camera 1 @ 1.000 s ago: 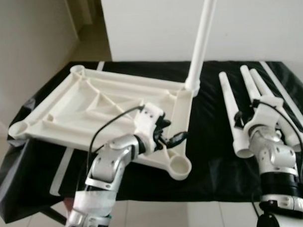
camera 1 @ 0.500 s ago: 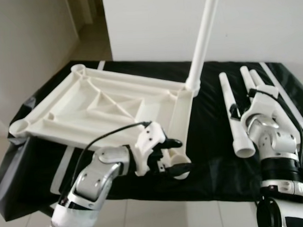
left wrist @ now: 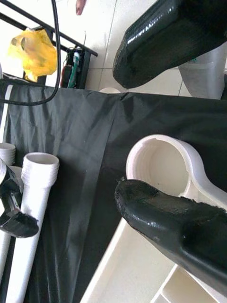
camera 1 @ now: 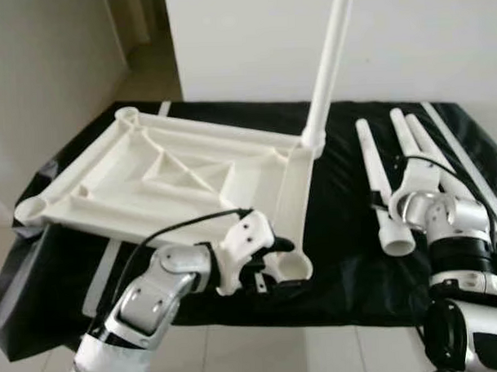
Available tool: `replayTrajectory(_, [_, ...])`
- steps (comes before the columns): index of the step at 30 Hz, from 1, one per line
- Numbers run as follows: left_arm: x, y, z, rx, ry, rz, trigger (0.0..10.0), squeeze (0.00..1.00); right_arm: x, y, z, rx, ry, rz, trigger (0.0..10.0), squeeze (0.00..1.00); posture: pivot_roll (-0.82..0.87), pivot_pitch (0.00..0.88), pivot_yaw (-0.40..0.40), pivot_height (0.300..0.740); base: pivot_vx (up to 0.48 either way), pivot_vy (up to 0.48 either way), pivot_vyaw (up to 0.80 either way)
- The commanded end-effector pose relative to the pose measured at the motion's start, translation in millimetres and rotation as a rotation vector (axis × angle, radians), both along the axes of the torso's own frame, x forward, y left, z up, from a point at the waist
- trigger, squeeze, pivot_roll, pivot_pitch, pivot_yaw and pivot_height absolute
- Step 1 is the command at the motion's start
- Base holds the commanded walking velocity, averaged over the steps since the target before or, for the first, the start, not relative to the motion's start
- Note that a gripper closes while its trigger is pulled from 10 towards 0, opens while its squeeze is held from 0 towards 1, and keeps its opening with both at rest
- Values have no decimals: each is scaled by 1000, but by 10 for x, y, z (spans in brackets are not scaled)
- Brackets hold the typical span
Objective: Building children table
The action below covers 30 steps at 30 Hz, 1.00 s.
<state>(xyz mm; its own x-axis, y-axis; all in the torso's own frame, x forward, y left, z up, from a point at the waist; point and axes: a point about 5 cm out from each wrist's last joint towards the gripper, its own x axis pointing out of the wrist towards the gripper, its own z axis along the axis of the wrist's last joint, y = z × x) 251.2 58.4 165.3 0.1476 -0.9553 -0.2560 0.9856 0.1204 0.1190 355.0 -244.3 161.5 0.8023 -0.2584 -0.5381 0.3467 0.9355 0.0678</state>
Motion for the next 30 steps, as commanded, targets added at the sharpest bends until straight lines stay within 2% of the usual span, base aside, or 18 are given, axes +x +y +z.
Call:
replayTrajectory(1, [-25,7,-7,15,10,-55,10000,0,24,-11,4,10,3,-13,10000,0,25,0,-41,740,0,0,0])
replayTrajectory(19, [-28,-1,-8,24,-1,-44,10000,0,128,14,-58,94,40,38,10000,0,40,0,-39,740,0,0,0])
replayTrajectory(30, [-31,-4,-2,24,-9,-33,10000,0,108,3,-310,199,102,15,10000,0,57,0,-49,740,0,0,0])
